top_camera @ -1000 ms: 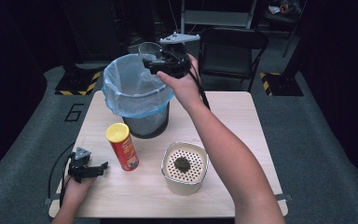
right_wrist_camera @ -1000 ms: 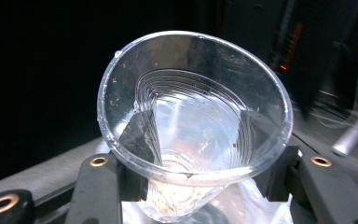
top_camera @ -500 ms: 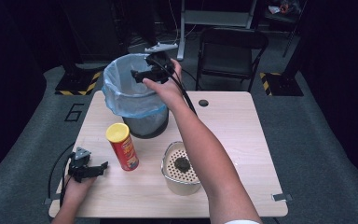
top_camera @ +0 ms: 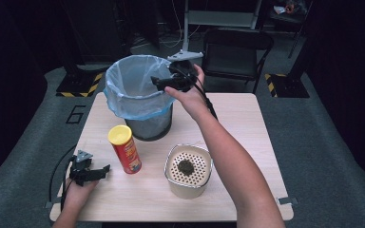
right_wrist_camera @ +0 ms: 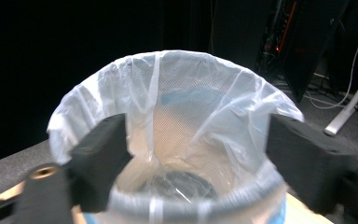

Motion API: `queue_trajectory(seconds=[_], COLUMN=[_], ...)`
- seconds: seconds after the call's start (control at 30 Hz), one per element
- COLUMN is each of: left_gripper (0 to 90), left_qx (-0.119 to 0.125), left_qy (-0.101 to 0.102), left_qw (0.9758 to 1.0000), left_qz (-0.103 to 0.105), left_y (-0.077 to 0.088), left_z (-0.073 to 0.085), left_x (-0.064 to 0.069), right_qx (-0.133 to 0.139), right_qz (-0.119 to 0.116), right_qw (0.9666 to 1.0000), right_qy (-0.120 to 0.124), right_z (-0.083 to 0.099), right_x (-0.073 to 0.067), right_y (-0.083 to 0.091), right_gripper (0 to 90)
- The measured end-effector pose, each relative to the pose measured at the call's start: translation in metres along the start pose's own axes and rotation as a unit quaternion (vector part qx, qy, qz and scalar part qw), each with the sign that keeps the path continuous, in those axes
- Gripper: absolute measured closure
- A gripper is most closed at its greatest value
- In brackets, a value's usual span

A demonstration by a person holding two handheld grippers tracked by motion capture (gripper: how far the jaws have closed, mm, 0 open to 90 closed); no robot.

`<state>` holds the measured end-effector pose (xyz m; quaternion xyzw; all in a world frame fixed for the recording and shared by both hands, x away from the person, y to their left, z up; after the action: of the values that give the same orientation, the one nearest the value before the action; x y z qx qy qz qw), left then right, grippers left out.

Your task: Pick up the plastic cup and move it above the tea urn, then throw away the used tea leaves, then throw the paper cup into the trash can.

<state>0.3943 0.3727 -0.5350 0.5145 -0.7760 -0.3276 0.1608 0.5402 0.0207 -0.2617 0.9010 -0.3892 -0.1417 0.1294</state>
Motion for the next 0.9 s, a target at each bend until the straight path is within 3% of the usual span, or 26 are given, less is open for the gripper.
queue_trajectory(seconds=[0.13,0.3,0.43,0.5,0.7,0.9], left_gripper=[14.4,14.3,13.3,11.7,11.4,11.4], left_qx=[0.001,0.032,0.039,0.046,0.065,0.078], left_qy=[0.001,0.005,-0.021,-0.025,-0.041,-0.061], left_qw=[0.9999,0.999,0.9983,0.9977,0.995,0.9903], left_qz=[0.01,0.03,0.038,0.043,0.065,0.097], left_y=[0.006,0.019,0.031,0.035,0.043,0.046], left_z=[-0.003,-0.01,-0.019,-0.021,-0.027,-0.032], left_x=[0.001,0.007,0.015,0.021,0.032,0.045], right_qx=[0.007,0.002,-0.005,0.0,-0.013,-0.02], right_qz=[-0.007,-0.007,0.015,0.01,0.029,0.056], right_qw=[0.9999,1.0,0.9998,0.9999,0.9995,0.9982], right_qy=[0.006,-0.001,0.008,-0.006,-0.009,0.008], right_z=[0.013,0.032,0.053,0.064,0.092,0.119], right_x=[0.011,0.025,0.032,0.035,0.042,0.05], right_y=[0.025,0.051,0.072,0.081,0.096,0.111], right_gripper=[31.6,34.9,34.9,34.8,32.7,32.7])
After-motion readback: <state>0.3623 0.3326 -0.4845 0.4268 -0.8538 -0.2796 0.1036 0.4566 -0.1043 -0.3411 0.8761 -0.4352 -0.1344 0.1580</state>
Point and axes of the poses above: each handheld gripper's, and its own axes: y roughly backward along the jaws, z roughly out of its underside, x roughly to its right, the point moved 1 cm from there along -y, roughly forward along the jaws, and after that the axes turned 10 degrees about -y, right-handed, at the moved point
